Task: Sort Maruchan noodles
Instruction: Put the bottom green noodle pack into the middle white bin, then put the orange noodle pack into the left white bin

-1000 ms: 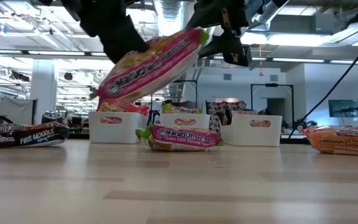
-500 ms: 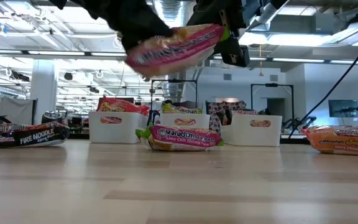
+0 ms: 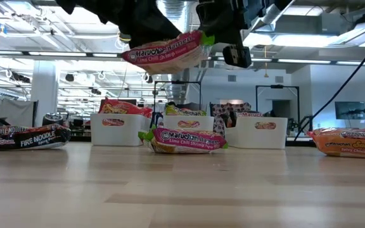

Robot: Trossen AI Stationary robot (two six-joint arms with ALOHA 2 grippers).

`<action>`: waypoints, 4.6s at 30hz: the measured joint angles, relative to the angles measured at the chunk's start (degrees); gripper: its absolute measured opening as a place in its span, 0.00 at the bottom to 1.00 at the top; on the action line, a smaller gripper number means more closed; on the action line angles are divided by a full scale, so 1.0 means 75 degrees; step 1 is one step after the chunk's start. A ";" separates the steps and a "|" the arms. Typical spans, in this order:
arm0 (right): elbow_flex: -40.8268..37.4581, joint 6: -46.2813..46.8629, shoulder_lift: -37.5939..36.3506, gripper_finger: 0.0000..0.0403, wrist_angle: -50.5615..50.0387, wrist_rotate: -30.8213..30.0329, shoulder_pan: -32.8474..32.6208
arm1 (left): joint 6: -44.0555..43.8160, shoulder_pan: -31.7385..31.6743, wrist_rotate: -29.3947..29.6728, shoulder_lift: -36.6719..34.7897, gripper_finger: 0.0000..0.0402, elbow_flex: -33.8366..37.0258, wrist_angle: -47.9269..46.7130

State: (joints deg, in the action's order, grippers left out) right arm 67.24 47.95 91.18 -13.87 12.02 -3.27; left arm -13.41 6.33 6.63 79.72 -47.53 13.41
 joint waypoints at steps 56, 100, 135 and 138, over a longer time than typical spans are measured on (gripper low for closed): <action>0.0023 -1.1892 0.0164 0.03 -0.0411 0.0759 0.4502 | -0.0436 -0.4147 -0.2633 -0.0003 0.31 -0.1603 -0.0347; 0.1451 -1.0111 0.1925 0.17 -0.1931 -0.2111 0.3776 | 0.0167 -0.4147 -0.2505 0.0003 0.31 -0.1595 -0.1409; 0.3724 -0.6927 0.1824 0.48 -0.9033 -0.1759 0.3788 | 0.0512 -0.4164 -0.1915 -0.1855 0.31 -0.1591 -0.2271; 0.3724 -0.6490 0.1824 0.48 -0.9558 -0.1748 0.3670 | 0.0638 -0.4164 -0.1670 -0.2102 0.31 -0.1591 -0.2430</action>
State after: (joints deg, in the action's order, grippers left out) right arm 95.18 -0.72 104.86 -85.56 -1.09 24.26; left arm -8.63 -24.91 -5.90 63.95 -59.46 -4.82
